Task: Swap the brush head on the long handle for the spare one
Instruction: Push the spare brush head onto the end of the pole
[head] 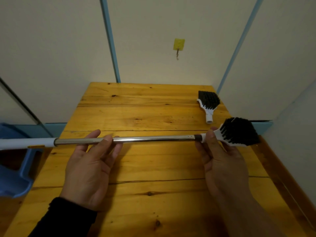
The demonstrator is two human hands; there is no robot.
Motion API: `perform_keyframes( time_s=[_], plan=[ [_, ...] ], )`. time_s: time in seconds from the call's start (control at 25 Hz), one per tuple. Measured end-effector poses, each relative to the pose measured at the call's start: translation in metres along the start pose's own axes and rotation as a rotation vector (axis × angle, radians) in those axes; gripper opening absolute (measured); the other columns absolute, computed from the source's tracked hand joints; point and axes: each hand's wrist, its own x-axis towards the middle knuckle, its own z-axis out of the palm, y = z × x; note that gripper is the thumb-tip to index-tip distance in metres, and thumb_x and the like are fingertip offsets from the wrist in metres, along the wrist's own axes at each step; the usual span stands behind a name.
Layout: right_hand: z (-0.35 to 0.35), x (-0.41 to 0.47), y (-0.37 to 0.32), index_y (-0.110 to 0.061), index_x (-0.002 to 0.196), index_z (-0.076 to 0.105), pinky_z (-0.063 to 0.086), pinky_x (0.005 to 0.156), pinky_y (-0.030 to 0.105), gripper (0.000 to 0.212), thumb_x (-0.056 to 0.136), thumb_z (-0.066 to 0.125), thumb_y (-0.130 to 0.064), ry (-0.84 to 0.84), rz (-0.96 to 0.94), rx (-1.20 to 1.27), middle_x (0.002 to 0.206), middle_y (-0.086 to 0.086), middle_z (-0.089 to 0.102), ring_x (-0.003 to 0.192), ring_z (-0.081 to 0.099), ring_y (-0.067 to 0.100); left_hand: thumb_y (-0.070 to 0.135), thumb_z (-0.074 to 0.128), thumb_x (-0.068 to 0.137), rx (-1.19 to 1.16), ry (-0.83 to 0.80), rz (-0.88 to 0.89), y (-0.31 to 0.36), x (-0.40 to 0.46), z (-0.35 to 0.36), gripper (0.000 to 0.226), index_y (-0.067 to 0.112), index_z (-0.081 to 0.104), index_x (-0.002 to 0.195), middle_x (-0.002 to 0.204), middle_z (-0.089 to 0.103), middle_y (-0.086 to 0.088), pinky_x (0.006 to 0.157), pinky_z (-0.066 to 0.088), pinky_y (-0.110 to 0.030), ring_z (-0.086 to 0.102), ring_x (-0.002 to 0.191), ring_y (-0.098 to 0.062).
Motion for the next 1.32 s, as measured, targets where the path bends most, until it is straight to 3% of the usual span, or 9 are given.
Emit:
perform_keyframes(
  time_s=[0.12, 0.44, 0.64, 0.76, 0.84, 0.92, 1.0, 1.12, 1.32],
  plan=[
    [0.001, 0.003, 0.001, -0.009, 0.112, 0.070, 0.060, 0.089, 0.038, 0.030, 0.082, 0.072, -0.013, 0.013, 0.011, 0.036, 0.103, 0.004, 0.078, 0.113, 0.072, 0.028, 0.002, 0.068, 0.097, 0.008, -0.005, -0.006, -0.001, 0.002, 0.000, 0.041, 0.016, 0.064, 0.135, 0.117, 0.076, -0.013, 0.085, 0.066, -0.032, 0.078, 0.112, -0.023],
    [0.000, 0.003, -0.001, -0.007, 0.112, 0.070, 0.061, 0.078, 0.031, 0.035, 0.079, 0.073, -0.017, 0.004, 0.114, 0.063, 0.110, 0.011, 0.076, 0.101, 0.076, 0.020, 0.002, 0.068, 0.096, 0.046, -0.054, 0.018, 0.000, 0.005, -0.003, 0.036, 0.016, 0.064, 0.129, 0.124, 0.067, -0.020, 0.086, 0.065, -0.031, 0.073, 0.123, -0.030],
    [0.002, 0.002, -0.004, -0.007, 0.108, 0.069, 0.062, 0.083, 0.039, 0.027, 0.082, 0.066, -0.012, -0.031, 0.119, 0.082, 0.107, 0.013, 0.077, 0.100, 0.076, 0.023, 0.002, 0.071, 0.094, 0.042, -0.015, 0.018, 0.000, 0.007, -0.003, 0.047, 0.014, 0.060, 0.138, 0.121, 0.065, -0.020, 0.076, 0.065, -0.025, 0.075, 0.117, -0.028],
    [0.000, 0.001, -0.002, -0.007, 0.104, 0.071, 0.061, 0.088, 0.042, 0.017, 0.089, 0.065, -0.009, -0.026, 0.084, -0.011, 0.108, 0.014, 0.077, 0.108, 0.073, 0.027, 0.008, 0.073, 0.093, 0.032, 0.020, 0.034, 0.000, 0.007, -0.001, 0.039, 0.014, 0.065, 0.131, 0.117, 0.070, -0.015, 0.079, 0.066, -0.027, 0.077, 0.104, -0.021],
    [0.000, 0.000, 0.000, -0.008, 0.103, 0.072, 0.061, 0.088, 0.042, 0.019, 0.085, 0.068, -0.011, -0.025, 0.069, -0.041, 0.110, 0.015, 0.076, 0.109, 0.073, 0.028, 0.018, 0.073, 0.096, 0.028, 0.043, 0.045, 0.002, 0.006, 0.000, 0.026, 0.015, 0.069, 0.121, 0.109, 0.075, -0.008, 0.077, 0.066, -0.028, 0.078, 0.094, -0.016],
    [-0.001, 0.000, 0.001, -0.008, 0.101, 0.074, 0.061, 0.087, 0.041, 0.023, 0.079, 0.070, -0.013, -0.024, 0.061, -0.045, 0.112, 0.016, 0.076, 0.109, 0.073, 0.028, 0.026, 0.074, 0.096, 0.061, 0.074, 0.070, 0.002, 0.006, 0.001, 0.031, 0.015, 0.070, 0.125, 0.110, 0.075, -0.006, 0.077, 0.067, -0.030, 0.077, 0.092, -0.017],
    [-0.001, -0.001, 0.002, -0.009, 0.098, 0.076, 0.062, 0.085, 0.039, 0.023, 0.076, 0.072, -0.014, -0.016, 0.070, -0.048, 0.111, 0.016, 0.077, 0.108, 0.073, 0.028, 0.026, 0.076, 0.094, 0.067, 0.092, 0.093, 0.002, 0.007, 0.001, 0.043, 0.012, 0.069, 0.134, 0.108, 0.075, -0.005, 0.076, 0.067, -0.028, 0.076, 0.092, -0.017],
    [-0.004, -0.002, 0.006, -0.008, 0.104, 0.075, 0.062, 0.081, 0.034, 0.030, 0.075, 0.073, -0.014, 0.006, 0.088, -0.071, 0.113, 0.015, 0.077, 0.108, 0.073, 0.026, 0.016, 0.079, 0.090, 0.035, 0.095, 0.078, 0.004, 0.008, 0.001, 0.043, 0.011, 0.070, 0.131, 0.093, 0.078, 0.001, 0.071, 0.064, -0.022, 0.078, 0.081, -0.010],
    [-0.003, -0.003, 0.005, -0.005, 0.102, 0.075, 0.061, 0.080, 0.032, 0.021, 0.083, 0.071, -0.011, 0.012, 0.101, -0.088, 0.107, 0.013, 0.079, 0.105, 0.075, 0.027, 0.005, 0.072, 0.093, -0.029, 0.065, 0.023, 0.004, 0.009, 0.000, 0.043, 0.009, 0.064, 0.135, 0.110, 0.080, -0.010, 0.088, 0.064, -0.029, 0.079, 0.104, -0.019]
  ],
)
